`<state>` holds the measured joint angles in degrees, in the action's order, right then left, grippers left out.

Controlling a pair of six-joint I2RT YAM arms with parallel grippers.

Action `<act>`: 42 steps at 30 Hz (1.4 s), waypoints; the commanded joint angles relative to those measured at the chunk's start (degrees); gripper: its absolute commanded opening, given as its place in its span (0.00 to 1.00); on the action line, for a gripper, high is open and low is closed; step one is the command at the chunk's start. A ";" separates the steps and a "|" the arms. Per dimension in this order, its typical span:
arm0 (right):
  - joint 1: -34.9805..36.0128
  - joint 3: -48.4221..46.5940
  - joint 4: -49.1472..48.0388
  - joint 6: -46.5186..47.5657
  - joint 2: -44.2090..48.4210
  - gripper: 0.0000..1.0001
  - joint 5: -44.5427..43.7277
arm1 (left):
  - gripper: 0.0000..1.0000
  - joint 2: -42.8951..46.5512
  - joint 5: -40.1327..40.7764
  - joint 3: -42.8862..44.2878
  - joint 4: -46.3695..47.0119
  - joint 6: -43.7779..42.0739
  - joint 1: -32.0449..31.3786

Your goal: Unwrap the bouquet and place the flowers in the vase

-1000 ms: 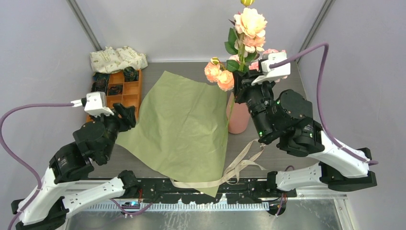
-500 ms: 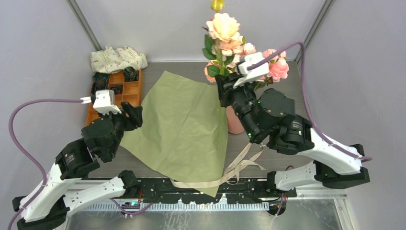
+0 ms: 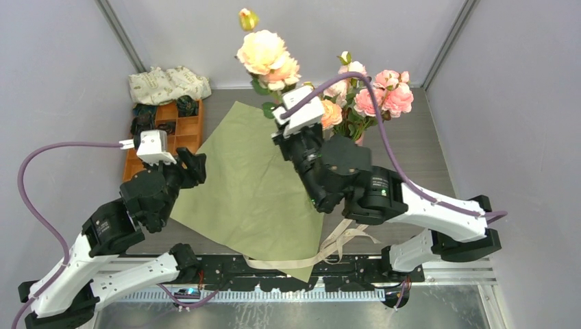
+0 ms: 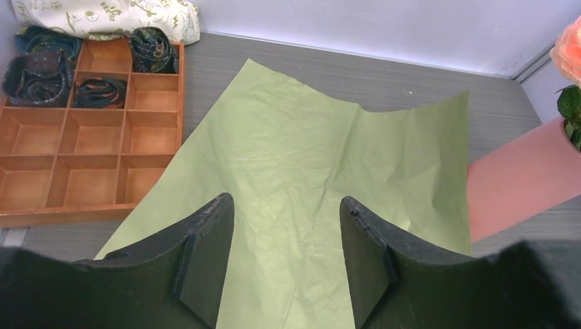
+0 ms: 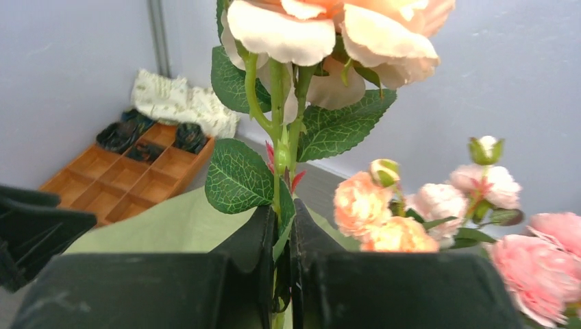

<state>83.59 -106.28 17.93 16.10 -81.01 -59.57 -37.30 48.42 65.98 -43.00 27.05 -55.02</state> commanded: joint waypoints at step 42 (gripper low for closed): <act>-27.07 19.55 -43.34 22.30 12.85 0.01 16.11 | 0.58 -1.18 -1.55 -3.08 9.75 -2.87 -0.15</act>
<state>58.65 -88.62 -24.93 44.07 -68.62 -46.65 -38.96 46.59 63.18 -36.88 25.02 -55.02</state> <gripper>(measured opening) 0.124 0.584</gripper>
